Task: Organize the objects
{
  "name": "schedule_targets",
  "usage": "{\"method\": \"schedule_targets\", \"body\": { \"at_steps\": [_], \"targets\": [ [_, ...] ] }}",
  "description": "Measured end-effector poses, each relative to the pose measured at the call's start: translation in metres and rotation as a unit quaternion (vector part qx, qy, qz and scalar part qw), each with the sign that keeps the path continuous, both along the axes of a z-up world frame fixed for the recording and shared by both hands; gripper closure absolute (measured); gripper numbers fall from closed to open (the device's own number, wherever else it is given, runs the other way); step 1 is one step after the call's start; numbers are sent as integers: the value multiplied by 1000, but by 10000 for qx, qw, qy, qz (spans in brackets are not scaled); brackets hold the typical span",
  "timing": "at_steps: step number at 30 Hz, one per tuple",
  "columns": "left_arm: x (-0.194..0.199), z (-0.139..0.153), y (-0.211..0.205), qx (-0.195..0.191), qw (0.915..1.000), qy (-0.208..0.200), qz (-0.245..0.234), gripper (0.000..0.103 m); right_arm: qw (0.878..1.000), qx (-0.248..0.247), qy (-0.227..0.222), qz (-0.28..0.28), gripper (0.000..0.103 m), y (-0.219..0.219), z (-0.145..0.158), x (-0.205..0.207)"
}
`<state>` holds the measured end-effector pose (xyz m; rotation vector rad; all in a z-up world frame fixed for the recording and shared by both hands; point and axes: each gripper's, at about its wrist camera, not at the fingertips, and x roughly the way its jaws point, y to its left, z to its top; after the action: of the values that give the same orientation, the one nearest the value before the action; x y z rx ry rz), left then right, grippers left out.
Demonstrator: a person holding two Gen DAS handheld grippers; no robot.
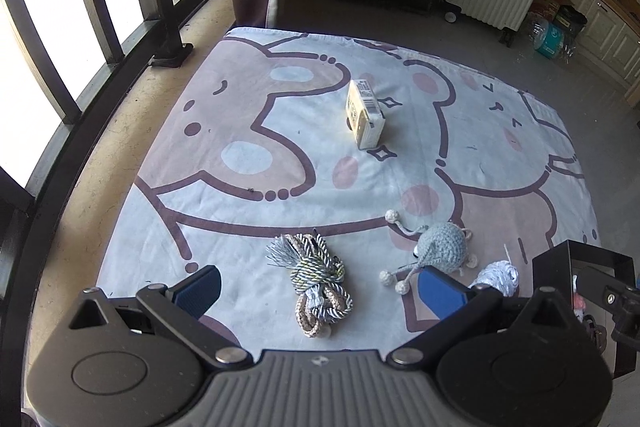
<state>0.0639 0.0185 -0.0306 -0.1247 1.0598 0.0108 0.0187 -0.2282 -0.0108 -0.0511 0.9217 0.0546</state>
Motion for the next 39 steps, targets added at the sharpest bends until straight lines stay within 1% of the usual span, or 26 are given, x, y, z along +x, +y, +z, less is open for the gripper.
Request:
{"method": "schedule_targets", "body": {
  "at_steps": [5, 14, 17, 20, 22, 26, 29, 32, 34, 36, 39],
  "targets": [
    [1, -4, 8, 132, 9998, -128, -1, 0, 10000, 39, -15, 76, 0, 19, -4, 3],
    [9, -18, 26, 142, 9997, -165, 70, 0, 9999, 144, 90, -1, 0, 29, -20, 14],
    [12, -24, 33, 21, 9998, -138, 132, 0, 9996, 236, 125, -9, 0, 31, -26, 19],
    [17, -31, 41, -221, 9991, -30, 359, 0, 9990, 399, 190, -76, 0, 32, -32, 25],
    [20, -36, 45, -380, 9984, 52, 423, 0, 9984, 494, 253, -147, 0, 32, -36, 28],
    [26, -42, 44, -386, 9985, 121, 366, 0, 9976, 483, 334, -374, 0, 33, -44, 35],
    [31, -49, 44, -447, 9975, 263, 471, 0, 9963, 508, 252, -642, 0, 31, -49, 37],
    [37, -59, 42, -513, 9968, 418, 456, 0, 9951, 553, 318, -749, 0, 30, -54, 40],
    [39, -65, 40, -505, 9965, 509, 421, 0, 9933, 668, 423, -849, 0, 28, -58, 43],
    [43, -70, 39, -436, 9961, 632, 445, 0, 9899, 886, 555, -955, 0, 26, -63, 46],
    [46, -77, 39, -437, 9954, 707, 472, 2, 9822, 1370, 697, -1083, 0, 19, -71, 48]
  ]
}}
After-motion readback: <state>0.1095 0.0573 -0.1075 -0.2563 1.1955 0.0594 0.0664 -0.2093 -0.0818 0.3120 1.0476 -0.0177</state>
